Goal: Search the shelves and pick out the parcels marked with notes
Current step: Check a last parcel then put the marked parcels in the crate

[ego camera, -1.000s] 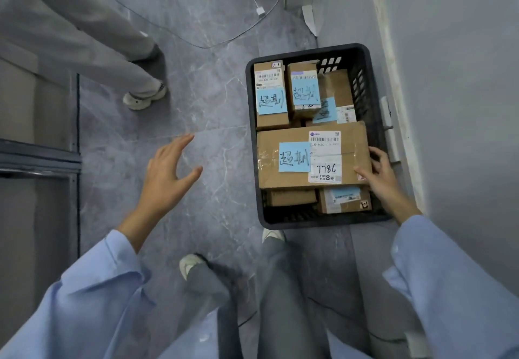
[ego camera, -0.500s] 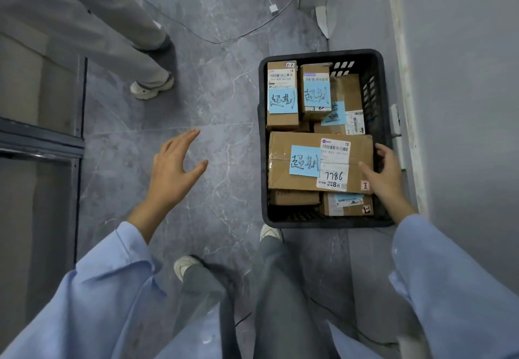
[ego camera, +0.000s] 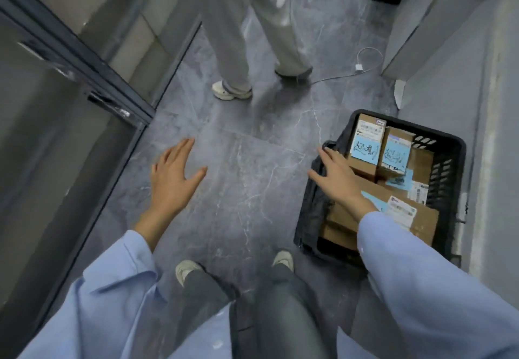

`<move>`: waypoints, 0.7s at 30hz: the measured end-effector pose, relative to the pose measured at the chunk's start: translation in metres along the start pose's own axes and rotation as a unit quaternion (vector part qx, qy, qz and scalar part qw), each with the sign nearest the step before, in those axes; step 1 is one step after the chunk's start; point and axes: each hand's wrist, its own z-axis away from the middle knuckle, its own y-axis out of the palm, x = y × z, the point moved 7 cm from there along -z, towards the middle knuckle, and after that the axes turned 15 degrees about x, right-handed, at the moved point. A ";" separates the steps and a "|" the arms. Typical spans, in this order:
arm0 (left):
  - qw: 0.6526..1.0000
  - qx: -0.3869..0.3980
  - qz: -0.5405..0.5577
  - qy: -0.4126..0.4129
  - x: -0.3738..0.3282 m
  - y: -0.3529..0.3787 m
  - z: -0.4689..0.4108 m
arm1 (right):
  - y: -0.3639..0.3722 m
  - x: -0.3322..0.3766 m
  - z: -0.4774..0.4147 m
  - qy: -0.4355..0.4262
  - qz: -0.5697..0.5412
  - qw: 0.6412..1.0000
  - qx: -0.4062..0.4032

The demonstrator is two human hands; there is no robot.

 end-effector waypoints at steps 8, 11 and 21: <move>0.984 -0.093 -0.004 -0.151 0.151 -0.103 0.077 | 0.036 0.255 -0.047 -0.162 0.133 0.976 0.052; 0.971 -0.119 -0.011 -0.208 0.209 -0.144 0.109 | 0.056 0.359 -0.046 -0.226 0.181 0.956 0.052; 0.932 -0.212 0.000 -0.294 0.372 -0.294 0.200 | 0.130 0.656 -0.013 -0.377 0.249 0.891 0.041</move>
